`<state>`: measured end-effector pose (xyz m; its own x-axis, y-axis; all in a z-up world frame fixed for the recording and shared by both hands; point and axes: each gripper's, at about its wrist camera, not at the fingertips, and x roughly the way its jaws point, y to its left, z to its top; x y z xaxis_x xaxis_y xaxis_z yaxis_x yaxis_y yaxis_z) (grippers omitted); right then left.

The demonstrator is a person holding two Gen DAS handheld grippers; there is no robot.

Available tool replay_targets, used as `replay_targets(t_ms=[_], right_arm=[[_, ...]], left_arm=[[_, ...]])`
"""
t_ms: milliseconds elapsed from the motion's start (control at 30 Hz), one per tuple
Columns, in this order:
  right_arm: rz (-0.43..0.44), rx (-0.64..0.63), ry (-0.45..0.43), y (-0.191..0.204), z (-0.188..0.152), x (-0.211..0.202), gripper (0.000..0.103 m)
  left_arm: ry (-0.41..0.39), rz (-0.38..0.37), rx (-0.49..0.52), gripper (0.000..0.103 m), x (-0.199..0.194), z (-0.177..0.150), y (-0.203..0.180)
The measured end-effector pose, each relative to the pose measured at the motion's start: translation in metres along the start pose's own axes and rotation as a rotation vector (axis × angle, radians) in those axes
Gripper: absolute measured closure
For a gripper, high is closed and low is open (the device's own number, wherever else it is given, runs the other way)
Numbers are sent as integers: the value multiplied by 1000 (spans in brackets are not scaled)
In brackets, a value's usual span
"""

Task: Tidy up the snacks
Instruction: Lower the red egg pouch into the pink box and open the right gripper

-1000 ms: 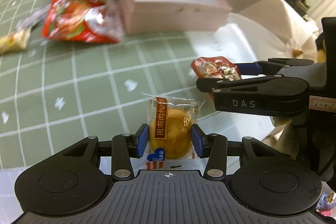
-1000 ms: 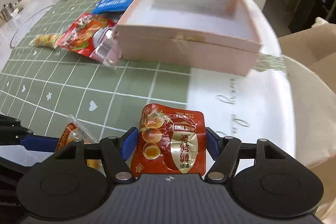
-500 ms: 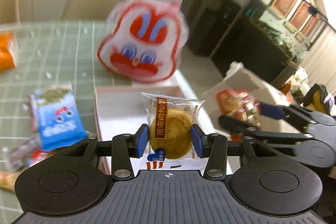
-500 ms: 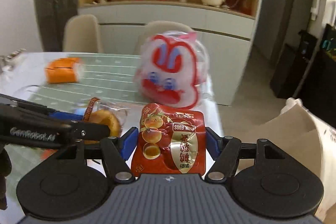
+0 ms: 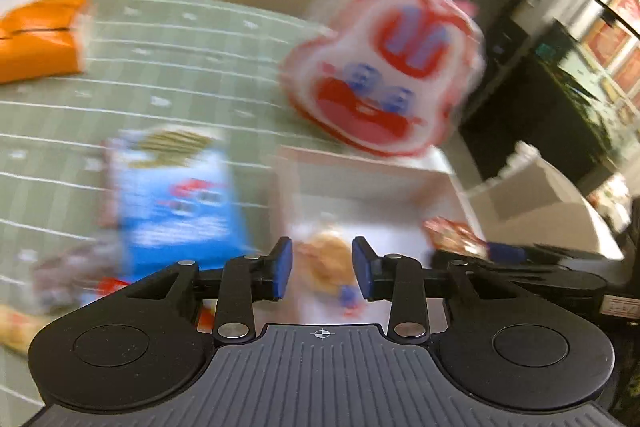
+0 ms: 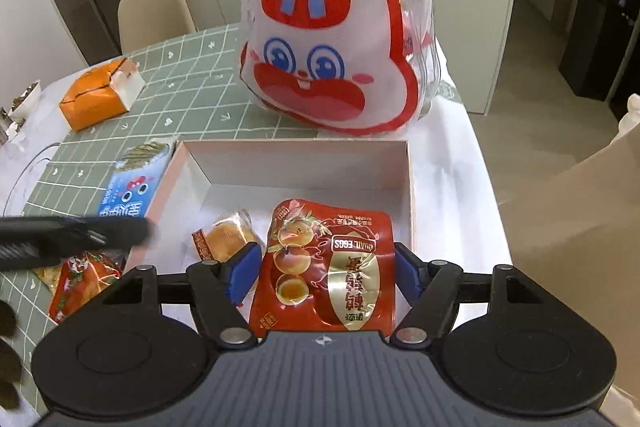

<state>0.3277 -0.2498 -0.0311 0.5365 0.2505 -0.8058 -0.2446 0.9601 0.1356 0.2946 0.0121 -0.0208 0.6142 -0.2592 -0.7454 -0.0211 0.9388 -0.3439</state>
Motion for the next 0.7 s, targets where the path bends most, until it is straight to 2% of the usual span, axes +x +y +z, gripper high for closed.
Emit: replay_targets(t_ms=[167, 267, 333, 400, 467, 500, 567, 600, 633, 700], right_arm=[[46, 26, 32, 9, -1, 12, 32], [-55, -32, 79, 27, -4, 23, 32], [-74, -6, 87, 32, -6, 27, 32], [-116, 37, 103, 33, -7, 30, 32], [-1, 188, 125, 19, -10, 34, 31], [-40, 177, 101, 24, -14, 36, 31], [-240, -52, 116, 54, -19, 47, 31], [-293, -109, 91, 65, -23, 45, 31], [-269, -98, 61, 69, -23, 38, 31], [-153, 20, -5, 70, -22, 18, 31]], left_arm=[[-57, 144, -88, 66, -29, 3, 80], [-39, 229, -127, 66, -38, -1, 130], [-11, 261, -158, 66, -40, -8, 157], [18, 265, -185, 66, -39, -17, 179], [42, 263, -194, 66, -38, -26, 192], [48, 255, -192, 67, -40, -31, 195], [61, 228, -179, 67, -43, -39, 196], [66, 212, -172, 67, -45, -44, 194], [66, 198, -167, 67, -48, -50, 194], [73, 166, -164, 68, -53, -62, 188]])
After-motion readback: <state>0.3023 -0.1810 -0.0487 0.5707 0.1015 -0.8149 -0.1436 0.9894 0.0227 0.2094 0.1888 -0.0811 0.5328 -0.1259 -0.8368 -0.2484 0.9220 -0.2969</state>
